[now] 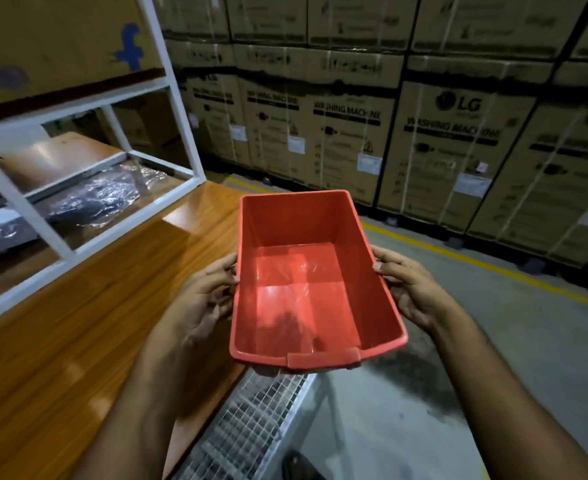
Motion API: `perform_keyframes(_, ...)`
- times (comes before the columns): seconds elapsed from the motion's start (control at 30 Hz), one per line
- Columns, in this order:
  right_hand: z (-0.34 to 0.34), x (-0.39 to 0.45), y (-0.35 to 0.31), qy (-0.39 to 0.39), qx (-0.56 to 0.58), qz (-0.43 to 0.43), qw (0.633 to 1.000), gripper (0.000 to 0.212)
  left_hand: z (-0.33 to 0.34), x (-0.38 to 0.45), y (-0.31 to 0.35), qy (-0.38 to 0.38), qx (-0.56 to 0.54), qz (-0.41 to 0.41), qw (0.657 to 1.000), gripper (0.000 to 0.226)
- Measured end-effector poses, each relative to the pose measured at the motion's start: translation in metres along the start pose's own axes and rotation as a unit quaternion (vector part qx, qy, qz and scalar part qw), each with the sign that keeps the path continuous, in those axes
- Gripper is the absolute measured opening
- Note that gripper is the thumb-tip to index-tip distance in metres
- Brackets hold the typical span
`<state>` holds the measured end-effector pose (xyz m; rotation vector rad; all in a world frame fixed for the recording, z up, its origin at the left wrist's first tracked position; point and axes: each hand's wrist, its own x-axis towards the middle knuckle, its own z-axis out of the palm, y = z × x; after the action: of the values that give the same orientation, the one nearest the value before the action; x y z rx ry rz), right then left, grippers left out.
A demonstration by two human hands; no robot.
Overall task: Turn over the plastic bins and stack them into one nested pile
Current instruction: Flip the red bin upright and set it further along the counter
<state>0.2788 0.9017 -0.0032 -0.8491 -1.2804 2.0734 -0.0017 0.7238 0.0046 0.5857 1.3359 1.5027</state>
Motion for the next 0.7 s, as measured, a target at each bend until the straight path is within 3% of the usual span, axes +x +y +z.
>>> perform_keyframes(0.13, -0.014, 0.067, -0.029, -0.021, -0.020, 0.016, 0.999, 0.045, 0.004, 0.051, 0.010, 0.015, -0.009, 0.007, 1.000, 0.072)
perform_keyframes(0.23, -0.012, 0.113, -0.055, -0.044, -0.019, 0.036, 0.998, 0.042, 0.005, 0.080, 0.017, 0.030, -0.032, 0.037, 0.998, 0.067)
perform_keyframes(0.47, 0.000, 0.216, -0.076, -0.129, -0.045, 0.058, 0.989, 0.032, 0.005, 0.108, 0.025, 0.159, -0.060, 0.065, 0.983, 0.050)
perform_keyframes(0.7, 0.006, 0.316, -0.080, -0.282, -0.115, 0.084, 0.949, 0.034, 0.032, 0.117, 0.013, 0.304, -0.091, 0.103, 0.943, 0.062)
